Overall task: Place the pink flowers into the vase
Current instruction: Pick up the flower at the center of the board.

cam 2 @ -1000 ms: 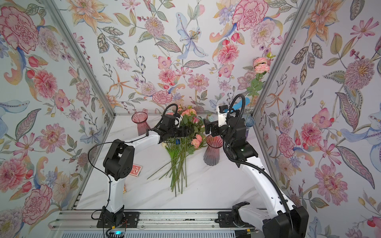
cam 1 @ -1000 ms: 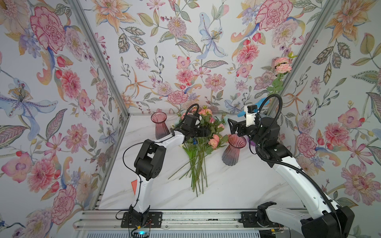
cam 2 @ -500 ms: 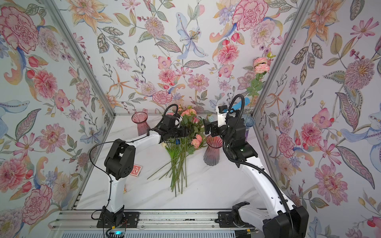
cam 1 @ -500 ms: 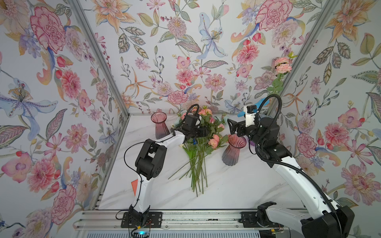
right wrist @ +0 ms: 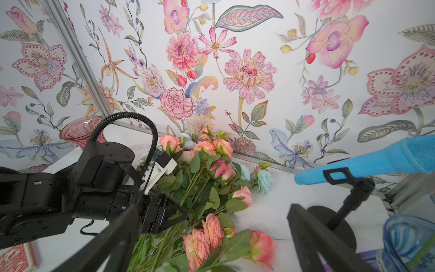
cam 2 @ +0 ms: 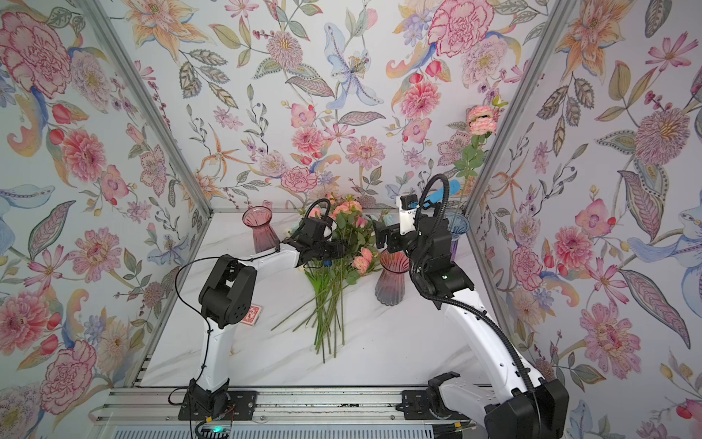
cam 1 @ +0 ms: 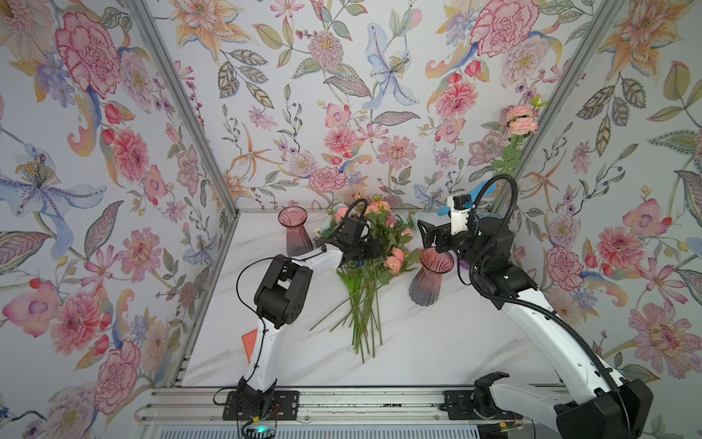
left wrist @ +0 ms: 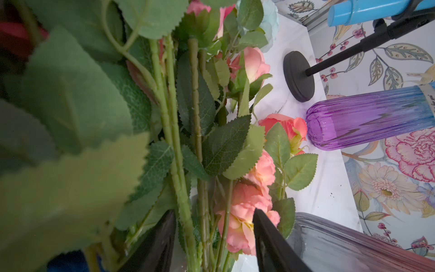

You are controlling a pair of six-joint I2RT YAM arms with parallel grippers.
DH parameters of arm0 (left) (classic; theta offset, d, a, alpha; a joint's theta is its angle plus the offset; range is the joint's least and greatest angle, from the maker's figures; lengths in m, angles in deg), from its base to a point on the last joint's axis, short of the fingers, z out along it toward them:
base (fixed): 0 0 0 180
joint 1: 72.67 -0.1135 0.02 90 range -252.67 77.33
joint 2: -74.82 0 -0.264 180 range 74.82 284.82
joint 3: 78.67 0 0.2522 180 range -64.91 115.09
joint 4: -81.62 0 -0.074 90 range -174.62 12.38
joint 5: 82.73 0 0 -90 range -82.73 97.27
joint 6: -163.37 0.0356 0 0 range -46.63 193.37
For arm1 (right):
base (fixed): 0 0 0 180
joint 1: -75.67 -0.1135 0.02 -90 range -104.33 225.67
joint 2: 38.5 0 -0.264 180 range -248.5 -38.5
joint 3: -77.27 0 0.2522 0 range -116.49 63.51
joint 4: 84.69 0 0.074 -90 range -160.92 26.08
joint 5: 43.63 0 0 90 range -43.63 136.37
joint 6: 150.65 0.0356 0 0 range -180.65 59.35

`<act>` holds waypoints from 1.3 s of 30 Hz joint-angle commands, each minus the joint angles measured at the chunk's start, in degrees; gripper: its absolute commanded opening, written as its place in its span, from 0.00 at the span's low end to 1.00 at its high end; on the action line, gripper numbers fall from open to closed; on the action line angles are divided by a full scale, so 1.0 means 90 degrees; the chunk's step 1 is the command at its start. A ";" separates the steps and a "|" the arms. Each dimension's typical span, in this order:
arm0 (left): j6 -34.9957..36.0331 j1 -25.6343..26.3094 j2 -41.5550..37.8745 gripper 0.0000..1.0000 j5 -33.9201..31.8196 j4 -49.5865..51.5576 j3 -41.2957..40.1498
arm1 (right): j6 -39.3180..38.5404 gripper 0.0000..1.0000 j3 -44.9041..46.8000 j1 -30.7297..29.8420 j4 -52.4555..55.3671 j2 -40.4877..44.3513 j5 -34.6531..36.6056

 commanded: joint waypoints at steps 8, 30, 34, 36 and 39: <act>0.0004 -0.0010 0.0331 0.35 -0.0118 -0.0018 0.0170 | -0.0046 0.99 0.0109 -0.0068 -0.0070 0.0145 0.0097; 0.0743 -0.0113 -0.0148 0.00 -0.0043 -0.0045 0.0815 | -0.0043 0.99 -0.0013 -0.0246 0.0093 0.0039 0.0019; 0.0920 -0.0238 -0.0458 0.00 -0.0002 -0.0339 0.0965 | 0.0001 0.99 -0.0060 -0.0248 0.0180 0.0056 -0.0052; 0.0942 -0.0314 -0.0643 0.00 0.0016 -0.0580 0.0968 | 0.0062 0.99 -0.0103 -0.0242 0.0199 0.0036 -0.0068; 0.0971 -0.0394 -0.0933 0.00 0.0092 -0.1099 0.0891 | 0.0207 0.99 -0.0240 -0.0235 0.0322 -0.0082 -0.0011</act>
